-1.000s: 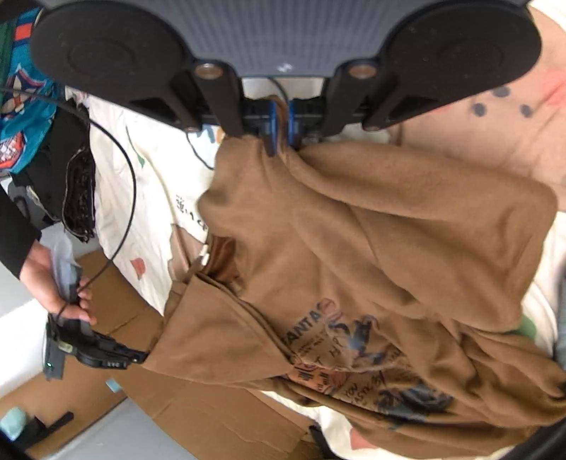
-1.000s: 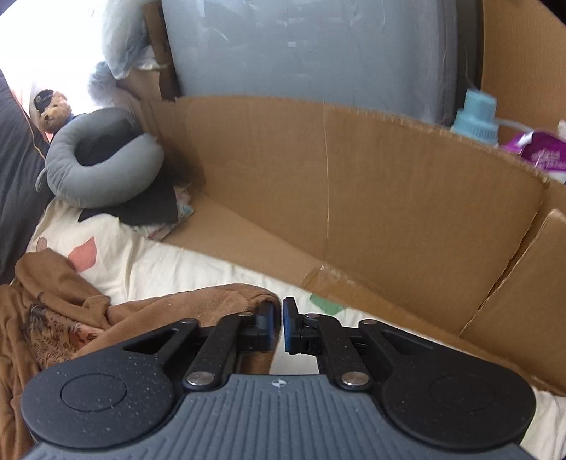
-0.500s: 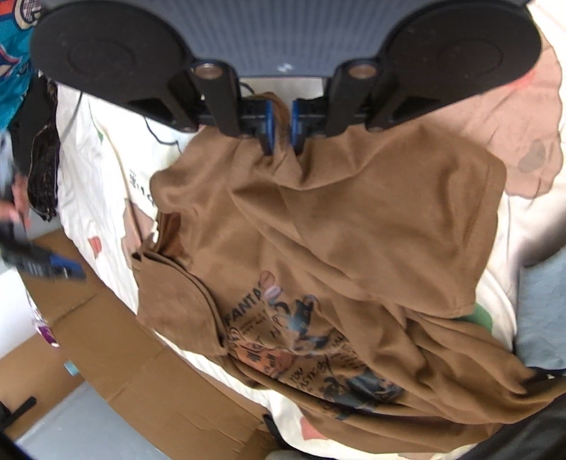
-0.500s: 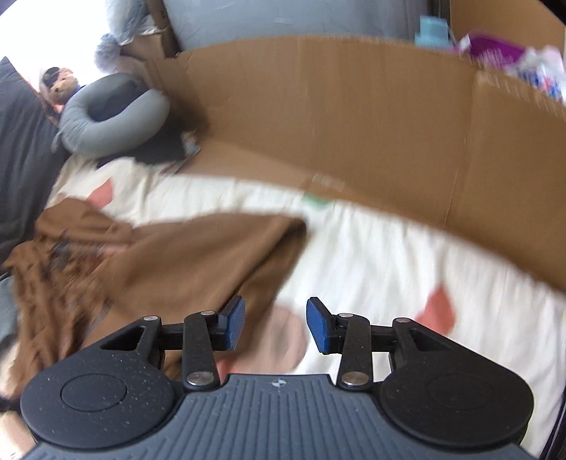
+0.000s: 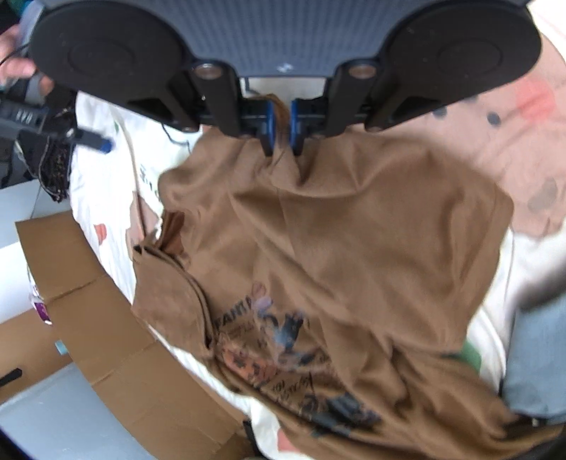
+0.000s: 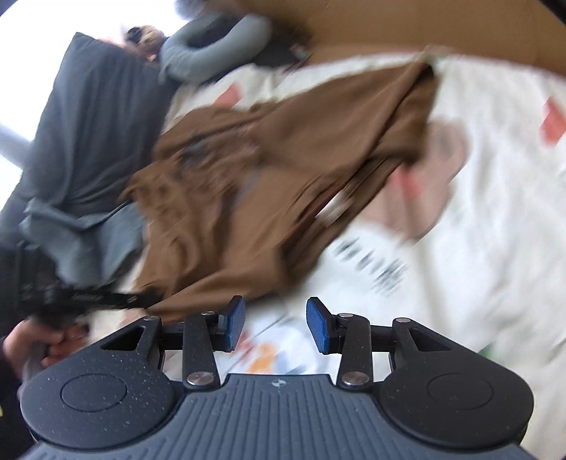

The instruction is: Fold clothes

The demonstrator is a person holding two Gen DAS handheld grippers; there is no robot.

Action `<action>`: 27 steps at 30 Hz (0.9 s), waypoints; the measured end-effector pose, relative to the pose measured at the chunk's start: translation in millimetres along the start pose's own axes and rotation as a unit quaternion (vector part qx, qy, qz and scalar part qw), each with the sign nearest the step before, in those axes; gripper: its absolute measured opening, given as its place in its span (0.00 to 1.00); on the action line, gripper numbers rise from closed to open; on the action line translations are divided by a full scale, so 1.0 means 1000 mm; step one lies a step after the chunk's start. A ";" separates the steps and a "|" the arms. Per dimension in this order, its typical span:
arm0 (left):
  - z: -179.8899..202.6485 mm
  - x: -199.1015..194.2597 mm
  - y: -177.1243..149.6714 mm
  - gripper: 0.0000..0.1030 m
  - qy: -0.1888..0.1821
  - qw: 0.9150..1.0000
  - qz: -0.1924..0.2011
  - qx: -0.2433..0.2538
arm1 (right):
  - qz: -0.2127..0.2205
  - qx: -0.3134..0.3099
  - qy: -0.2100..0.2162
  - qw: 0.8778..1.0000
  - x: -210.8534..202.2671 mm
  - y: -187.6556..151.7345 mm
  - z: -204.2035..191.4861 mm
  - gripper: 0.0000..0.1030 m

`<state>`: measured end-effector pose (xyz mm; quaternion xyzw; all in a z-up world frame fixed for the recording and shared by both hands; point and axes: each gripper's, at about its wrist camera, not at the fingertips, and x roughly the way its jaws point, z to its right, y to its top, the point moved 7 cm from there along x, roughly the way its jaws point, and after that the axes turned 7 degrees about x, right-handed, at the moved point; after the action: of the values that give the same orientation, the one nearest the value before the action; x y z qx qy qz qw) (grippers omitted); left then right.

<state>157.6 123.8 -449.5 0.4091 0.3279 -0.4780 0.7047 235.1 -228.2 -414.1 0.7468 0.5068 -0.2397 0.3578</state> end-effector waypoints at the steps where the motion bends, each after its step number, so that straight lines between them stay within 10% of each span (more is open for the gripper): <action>1: -0.002 0.001 -0.003 0.08 -0.003 1.000 -0.005 -0.008 | -0.010 0.003 0.012 1.000 0.007 -0.009 -0.006 0.44; 27: -0.009 0.015 -0.023 0.07 -0.037 0.998 -0.041 -0.040 | -0.095 0.088 0.123 0.984 0.127 -0.066 -0.048 0.26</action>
<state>140.1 121.5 -472.2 0.3485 0.3369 -0.5075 0.7124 220.8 -101.5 -494.6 0.7479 0.5920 -0.2229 0.2013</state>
